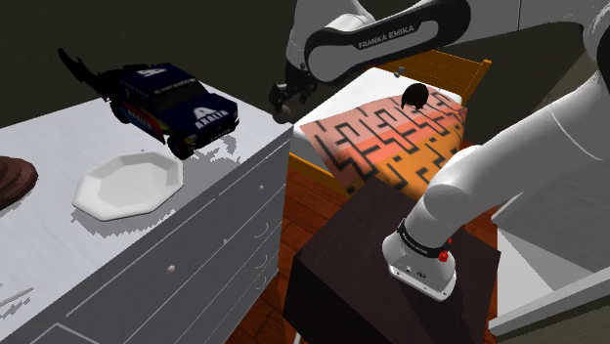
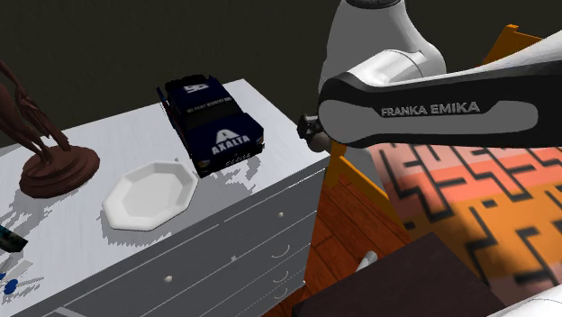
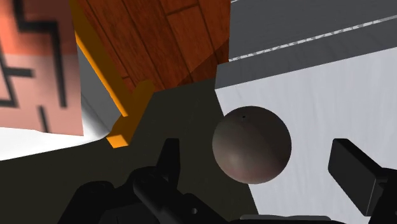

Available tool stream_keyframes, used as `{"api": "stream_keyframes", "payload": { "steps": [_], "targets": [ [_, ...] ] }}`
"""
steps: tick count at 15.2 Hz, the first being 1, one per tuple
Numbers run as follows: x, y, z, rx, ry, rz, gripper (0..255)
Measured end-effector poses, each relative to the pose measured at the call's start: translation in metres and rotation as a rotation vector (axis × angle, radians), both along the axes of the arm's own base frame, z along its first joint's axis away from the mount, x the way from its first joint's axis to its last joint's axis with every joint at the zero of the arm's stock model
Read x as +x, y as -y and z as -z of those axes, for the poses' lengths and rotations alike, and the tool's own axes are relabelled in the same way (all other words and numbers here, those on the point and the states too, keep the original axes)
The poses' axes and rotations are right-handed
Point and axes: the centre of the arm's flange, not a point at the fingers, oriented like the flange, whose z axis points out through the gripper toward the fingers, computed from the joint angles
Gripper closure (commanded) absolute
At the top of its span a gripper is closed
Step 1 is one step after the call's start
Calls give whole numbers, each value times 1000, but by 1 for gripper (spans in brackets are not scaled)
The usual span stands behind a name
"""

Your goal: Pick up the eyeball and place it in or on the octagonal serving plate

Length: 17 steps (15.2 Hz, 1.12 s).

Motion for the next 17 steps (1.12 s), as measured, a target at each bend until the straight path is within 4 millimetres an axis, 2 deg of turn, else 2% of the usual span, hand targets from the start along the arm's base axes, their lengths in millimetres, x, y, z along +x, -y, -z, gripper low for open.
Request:
{"api": "stream_keyframes", "payload": {
  "steps": [3,8,14,15,17],
  "targets": [
    [13,0,13,-5,8,2,0],
    [21,3,38,-5,9,2,0],
    [22,4,42,-5,10,2,0],
    [22,4,42,-5,10,2,255],
    [22,4,42,-5,10,2,255]
  ]
}}
